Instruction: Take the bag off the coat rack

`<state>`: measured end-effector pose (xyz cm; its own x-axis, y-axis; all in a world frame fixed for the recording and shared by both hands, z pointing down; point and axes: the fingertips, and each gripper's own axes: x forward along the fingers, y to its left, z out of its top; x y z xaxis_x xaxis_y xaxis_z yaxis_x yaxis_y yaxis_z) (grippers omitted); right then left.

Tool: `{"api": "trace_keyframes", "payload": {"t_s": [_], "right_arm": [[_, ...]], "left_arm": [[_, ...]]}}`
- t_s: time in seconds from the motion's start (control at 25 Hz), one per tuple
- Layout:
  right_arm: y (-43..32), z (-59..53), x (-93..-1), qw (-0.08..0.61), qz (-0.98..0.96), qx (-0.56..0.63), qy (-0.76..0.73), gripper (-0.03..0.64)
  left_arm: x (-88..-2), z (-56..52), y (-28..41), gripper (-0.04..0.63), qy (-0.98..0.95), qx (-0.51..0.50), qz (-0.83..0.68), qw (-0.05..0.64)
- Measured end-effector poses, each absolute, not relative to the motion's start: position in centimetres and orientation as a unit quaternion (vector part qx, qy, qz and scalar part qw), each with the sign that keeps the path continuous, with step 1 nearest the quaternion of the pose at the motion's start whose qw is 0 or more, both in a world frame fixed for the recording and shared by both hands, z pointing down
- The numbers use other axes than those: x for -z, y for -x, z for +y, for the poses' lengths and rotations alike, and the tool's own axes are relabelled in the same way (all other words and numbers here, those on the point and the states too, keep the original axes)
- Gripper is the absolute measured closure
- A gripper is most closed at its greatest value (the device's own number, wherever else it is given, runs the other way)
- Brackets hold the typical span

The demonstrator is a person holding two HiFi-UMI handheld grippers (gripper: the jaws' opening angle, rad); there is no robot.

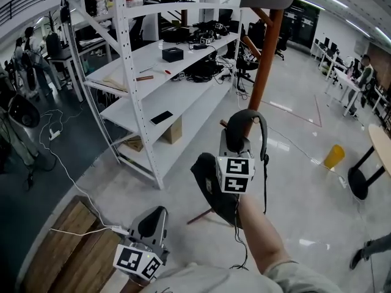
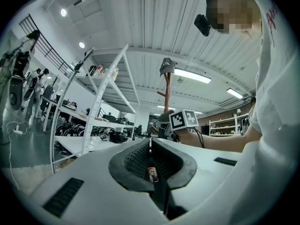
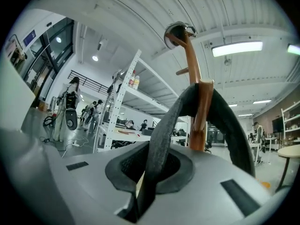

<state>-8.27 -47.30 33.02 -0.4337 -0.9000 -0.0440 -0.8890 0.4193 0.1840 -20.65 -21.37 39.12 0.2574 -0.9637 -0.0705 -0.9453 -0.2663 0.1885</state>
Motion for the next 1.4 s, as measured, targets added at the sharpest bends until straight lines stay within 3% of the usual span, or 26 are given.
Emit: {"api": "trace_keyframes", "payload": {"t_s": [1.4], "right_arm": [[7.6,-41.9,-21.0,-0.092,-0.857,0.143,-0.487,0.581]], "left_arm": [[-38.7,-19.0,22.1,0.568,-0.77,0.088,-0.631,0.044]]}}
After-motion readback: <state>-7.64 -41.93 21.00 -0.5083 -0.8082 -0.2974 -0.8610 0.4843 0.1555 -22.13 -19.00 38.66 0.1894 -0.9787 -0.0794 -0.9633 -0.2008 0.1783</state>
